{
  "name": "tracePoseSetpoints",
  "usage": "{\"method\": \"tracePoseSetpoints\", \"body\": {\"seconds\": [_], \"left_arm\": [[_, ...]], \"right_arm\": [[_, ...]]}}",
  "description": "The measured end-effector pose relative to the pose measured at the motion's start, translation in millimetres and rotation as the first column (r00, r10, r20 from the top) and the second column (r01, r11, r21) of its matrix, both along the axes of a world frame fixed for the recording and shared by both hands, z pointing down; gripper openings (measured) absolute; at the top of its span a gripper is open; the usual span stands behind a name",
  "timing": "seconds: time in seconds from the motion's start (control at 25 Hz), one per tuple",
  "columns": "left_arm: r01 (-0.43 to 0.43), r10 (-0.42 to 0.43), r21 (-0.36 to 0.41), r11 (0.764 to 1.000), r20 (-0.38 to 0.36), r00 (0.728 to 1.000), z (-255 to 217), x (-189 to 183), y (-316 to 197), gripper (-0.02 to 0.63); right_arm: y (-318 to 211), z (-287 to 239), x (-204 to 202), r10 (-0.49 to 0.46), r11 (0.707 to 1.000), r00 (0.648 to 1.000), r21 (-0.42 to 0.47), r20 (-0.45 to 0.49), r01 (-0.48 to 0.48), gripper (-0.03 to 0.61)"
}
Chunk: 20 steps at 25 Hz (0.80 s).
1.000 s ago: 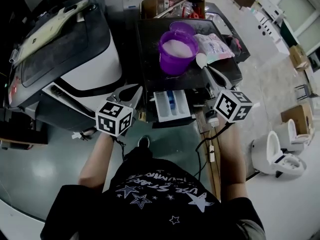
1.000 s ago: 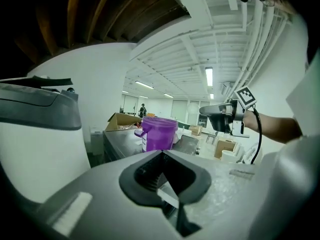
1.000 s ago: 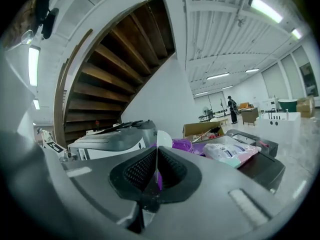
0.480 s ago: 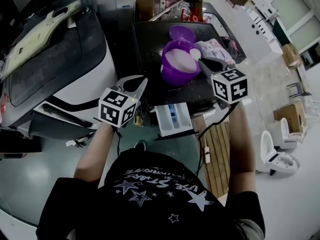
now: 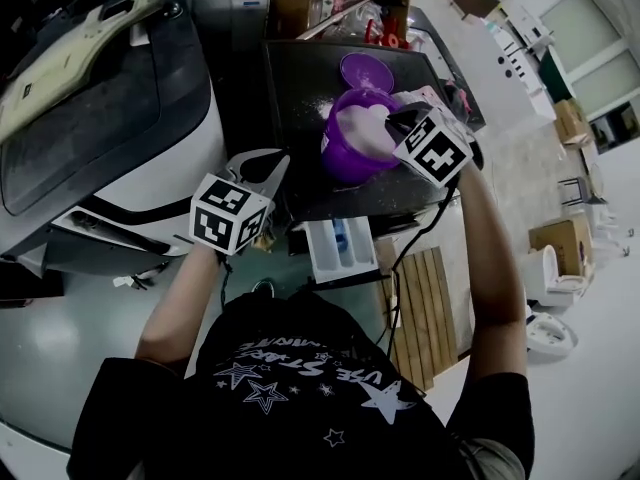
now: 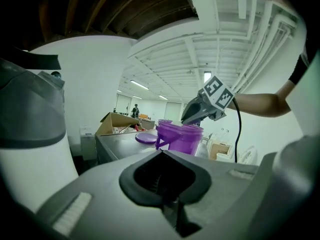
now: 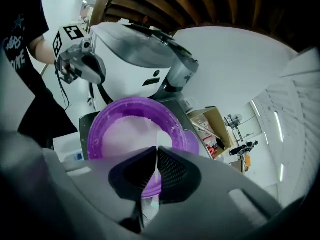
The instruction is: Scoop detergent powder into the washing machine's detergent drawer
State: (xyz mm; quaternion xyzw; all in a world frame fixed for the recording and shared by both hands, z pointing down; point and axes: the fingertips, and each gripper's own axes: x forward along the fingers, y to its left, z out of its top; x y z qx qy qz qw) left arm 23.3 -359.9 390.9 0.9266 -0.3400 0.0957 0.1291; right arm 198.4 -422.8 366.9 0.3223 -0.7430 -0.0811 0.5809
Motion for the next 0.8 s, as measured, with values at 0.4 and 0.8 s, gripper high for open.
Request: {"method": "tracePoseSetpoints", "body": {"seconds": [0.4, 0.8], "left_arm": [[-0.017, 0.017, -0.013, 1.0, 0.006, 1.0, 10, -4, -8, 0.001], [-0.023, 0.024, -0.003, 1.0, 0.041, 0.999, 15, -9, -16, 0.0]], "right_arm": [[-26, 31, -3, -0.082, 0.989, 0.974, -0.135, -0.211, 0.054, 0.031], [-7, 38, -3, -0.083, 0.956, 0.977, -0.291, -0.195, 0.023, 0.032]]}}
